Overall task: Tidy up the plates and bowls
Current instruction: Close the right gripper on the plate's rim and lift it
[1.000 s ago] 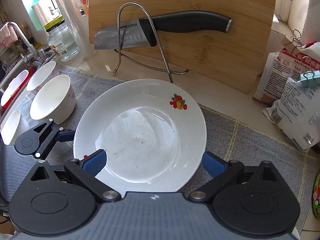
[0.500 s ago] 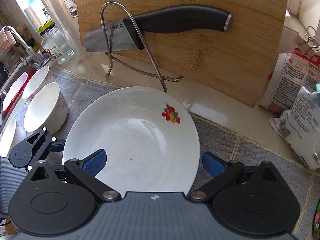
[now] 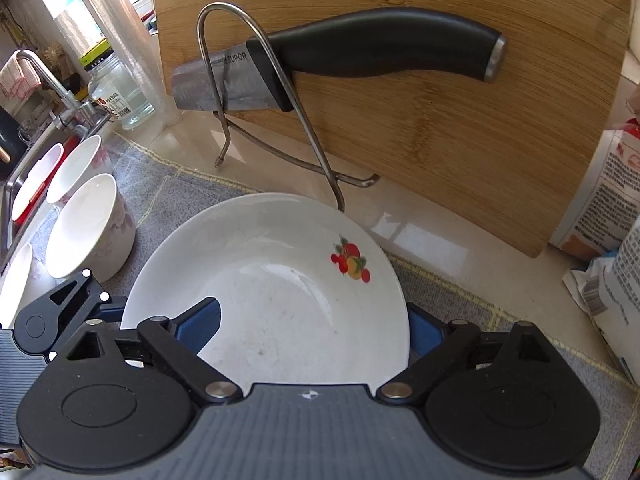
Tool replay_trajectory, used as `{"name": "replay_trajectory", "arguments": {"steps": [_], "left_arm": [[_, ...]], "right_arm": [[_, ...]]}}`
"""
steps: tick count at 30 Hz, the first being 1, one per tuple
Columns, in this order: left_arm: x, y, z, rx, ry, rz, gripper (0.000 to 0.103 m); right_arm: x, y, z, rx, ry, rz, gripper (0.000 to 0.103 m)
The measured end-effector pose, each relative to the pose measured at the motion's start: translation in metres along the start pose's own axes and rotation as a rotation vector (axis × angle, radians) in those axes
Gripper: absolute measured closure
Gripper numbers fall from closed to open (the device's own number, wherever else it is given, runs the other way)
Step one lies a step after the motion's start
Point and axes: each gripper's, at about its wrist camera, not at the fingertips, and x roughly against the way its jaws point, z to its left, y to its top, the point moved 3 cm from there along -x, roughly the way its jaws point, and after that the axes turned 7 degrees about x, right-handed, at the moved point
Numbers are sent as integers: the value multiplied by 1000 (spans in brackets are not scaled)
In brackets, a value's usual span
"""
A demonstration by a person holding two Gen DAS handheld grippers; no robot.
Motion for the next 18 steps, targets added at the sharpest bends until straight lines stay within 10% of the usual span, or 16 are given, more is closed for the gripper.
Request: {"name": "replay_trajectory", "arguments": {"steps": [18], "left_arm": [[2,1,0,-13,-11,1,0]], "right_arm": [[-17,17,-4,43,49,12,10]]}}
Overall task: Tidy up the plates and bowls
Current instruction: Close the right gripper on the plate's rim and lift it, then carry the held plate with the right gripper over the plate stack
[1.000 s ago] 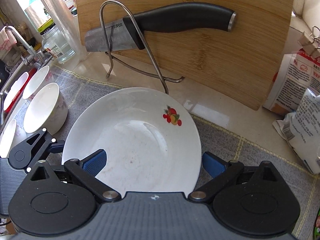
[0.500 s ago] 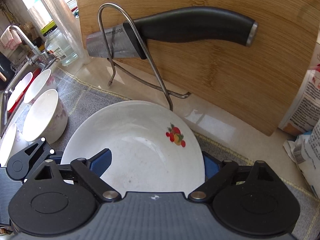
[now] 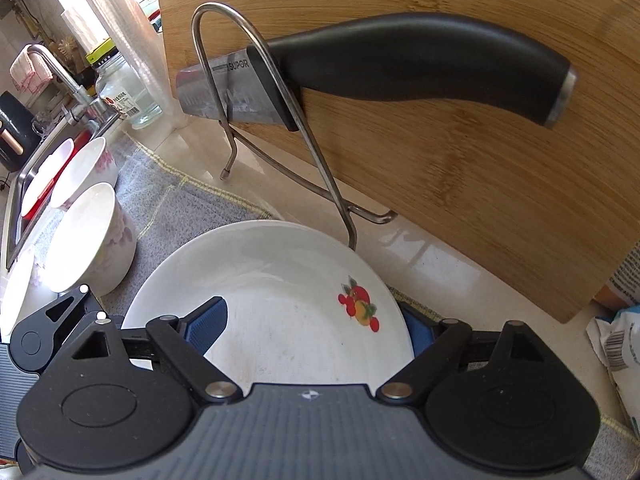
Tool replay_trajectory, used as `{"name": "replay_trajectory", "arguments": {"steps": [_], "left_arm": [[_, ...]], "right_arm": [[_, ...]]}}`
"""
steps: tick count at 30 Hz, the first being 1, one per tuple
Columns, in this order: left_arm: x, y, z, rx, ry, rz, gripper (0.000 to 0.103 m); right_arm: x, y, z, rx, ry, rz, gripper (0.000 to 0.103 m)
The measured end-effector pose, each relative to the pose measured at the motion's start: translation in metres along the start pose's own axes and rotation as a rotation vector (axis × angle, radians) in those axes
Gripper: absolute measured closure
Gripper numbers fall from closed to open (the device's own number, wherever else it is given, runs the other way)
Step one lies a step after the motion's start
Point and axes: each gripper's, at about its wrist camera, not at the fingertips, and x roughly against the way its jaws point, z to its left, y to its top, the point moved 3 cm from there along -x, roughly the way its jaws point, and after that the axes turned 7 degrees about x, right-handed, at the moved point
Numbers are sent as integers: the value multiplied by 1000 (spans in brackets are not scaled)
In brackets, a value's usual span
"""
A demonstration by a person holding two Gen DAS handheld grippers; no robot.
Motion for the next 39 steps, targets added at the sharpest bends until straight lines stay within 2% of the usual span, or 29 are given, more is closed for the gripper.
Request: {"name": "replay_trajectory", "arguments": {"steps": [20,39], "left_arm": [[5,5,-2,-3,-1,17,1],[45,-3,-7,6,12,17,1]], "right_arm": [[2,-2,6,9,0,1,10],[31,-18,40,1,16,-27,10]]}}
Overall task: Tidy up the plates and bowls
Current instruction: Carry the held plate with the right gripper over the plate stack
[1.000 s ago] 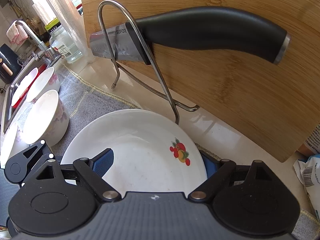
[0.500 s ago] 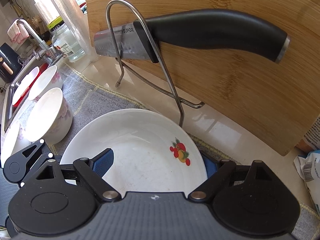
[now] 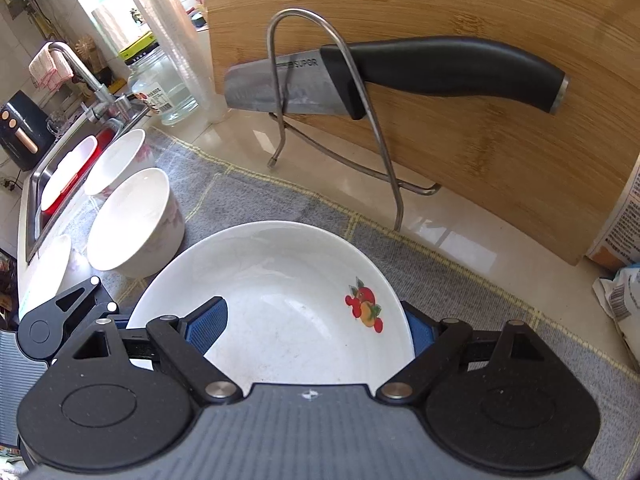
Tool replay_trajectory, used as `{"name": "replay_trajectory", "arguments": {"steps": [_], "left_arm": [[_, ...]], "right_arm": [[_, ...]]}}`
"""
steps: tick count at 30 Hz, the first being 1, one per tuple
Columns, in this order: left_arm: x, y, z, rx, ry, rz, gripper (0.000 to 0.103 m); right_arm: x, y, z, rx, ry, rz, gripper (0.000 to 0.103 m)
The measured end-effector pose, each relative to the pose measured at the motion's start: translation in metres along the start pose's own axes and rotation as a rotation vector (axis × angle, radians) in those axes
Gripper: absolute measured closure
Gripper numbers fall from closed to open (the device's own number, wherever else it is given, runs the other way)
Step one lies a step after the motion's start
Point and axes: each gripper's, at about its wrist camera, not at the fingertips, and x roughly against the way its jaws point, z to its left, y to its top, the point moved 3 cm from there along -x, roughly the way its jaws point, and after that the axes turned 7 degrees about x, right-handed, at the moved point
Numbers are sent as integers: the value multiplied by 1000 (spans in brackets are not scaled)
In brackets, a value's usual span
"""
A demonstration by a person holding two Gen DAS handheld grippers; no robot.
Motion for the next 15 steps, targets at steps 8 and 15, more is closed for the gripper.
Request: {"name": "replay_trajectory", "arguments": {"steps": [8,15], "left_arm": [[18,-1,-7,-39,18,-10,1],[30,-3,-15,-66,24,-11,1]], "right_arm": [[16,-7,14,9,9,-22,10],[29,-15,25,14,12,-36,10]]}}
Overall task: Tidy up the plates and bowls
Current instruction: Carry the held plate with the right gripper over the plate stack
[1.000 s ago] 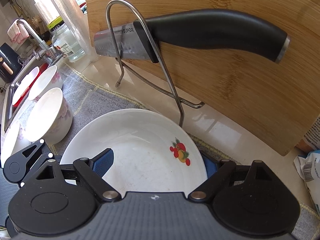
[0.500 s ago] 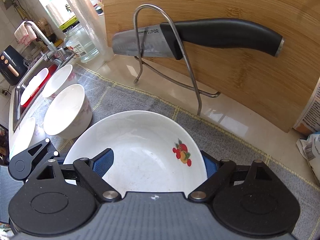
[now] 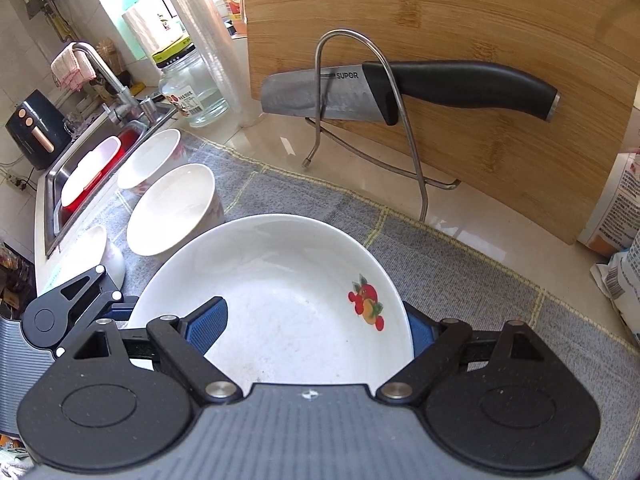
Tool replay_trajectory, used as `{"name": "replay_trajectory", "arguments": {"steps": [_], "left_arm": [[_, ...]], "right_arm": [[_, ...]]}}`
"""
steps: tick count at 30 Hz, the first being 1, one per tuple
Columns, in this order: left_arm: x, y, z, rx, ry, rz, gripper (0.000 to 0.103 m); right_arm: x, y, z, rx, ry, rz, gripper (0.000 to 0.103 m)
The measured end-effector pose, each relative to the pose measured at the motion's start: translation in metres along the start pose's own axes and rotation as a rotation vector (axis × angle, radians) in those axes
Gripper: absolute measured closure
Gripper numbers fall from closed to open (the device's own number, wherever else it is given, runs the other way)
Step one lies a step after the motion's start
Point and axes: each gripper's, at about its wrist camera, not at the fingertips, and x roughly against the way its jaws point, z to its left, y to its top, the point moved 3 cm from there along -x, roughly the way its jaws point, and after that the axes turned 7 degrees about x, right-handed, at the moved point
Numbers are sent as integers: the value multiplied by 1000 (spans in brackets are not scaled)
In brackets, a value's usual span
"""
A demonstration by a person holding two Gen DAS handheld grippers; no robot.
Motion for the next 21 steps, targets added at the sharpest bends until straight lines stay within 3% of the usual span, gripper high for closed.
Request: {"name": "replay_trajectory", "arguments": {"steps": [21], "left_arm": [[4,19,-46,-70,-73,-13,1]], "right_arm": [[59,-44,-4,-46,-74,-56,10]]}}
